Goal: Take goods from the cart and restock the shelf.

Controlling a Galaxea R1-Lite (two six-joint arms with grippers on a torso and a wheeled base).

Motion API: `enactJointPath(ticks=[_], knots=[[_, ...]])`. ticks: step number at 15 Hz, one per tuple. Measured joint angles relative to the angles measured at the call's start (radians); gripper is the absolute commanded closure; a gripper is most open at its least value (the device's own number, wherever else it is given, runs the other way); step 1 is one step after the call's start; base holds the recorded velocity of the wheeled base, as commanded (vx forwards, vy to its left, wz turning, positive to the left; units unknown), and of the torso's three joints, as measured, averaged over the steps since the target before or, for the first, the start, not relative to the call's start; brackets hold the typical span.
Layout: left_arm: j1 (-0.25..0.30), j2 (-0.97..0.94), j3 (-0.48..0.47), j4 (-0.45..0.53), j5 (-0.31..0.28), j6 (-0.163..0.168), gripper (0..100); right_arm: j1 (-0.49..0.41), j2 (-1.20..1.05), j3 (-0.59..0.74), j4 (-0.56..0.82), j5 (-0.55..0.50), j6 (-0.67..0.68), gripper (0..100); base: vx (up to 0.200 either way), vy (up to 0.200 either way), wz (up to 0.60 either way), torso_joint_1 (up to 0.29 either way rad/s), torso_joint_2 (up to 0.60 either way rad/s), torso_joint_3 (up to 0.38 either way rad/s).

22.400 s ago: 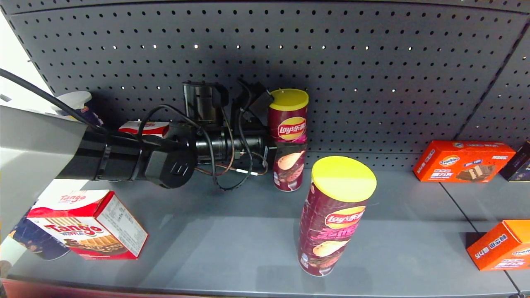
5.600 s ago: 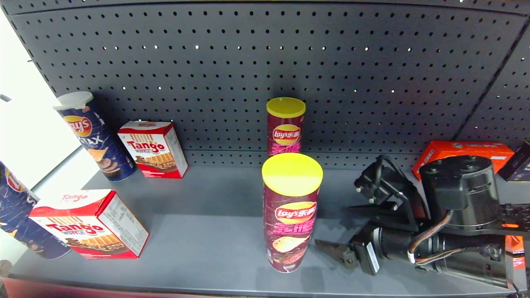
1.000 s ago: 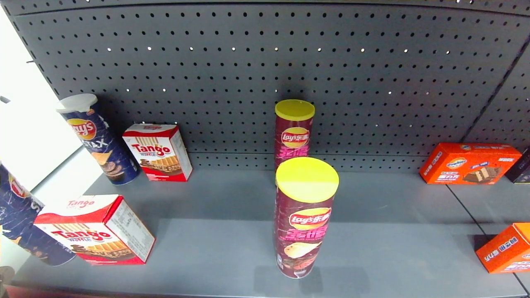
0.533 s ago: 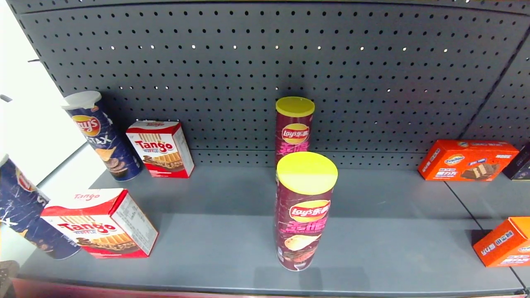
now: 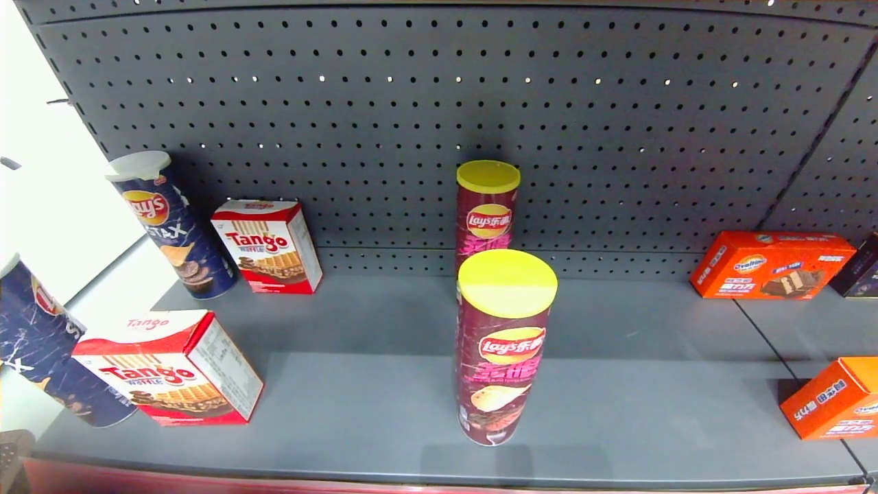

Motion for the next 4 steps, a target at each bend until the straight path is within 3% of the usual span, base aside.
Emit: enactJointPath(ticks=[4], knots=[[0.0,0.0,0.0,0.0,0.0,0.0,0,0.001,0.0,0.0,0.0,0.0,0.0,0,0.0,0.0,0.0,0.0,0.0,0.0]])
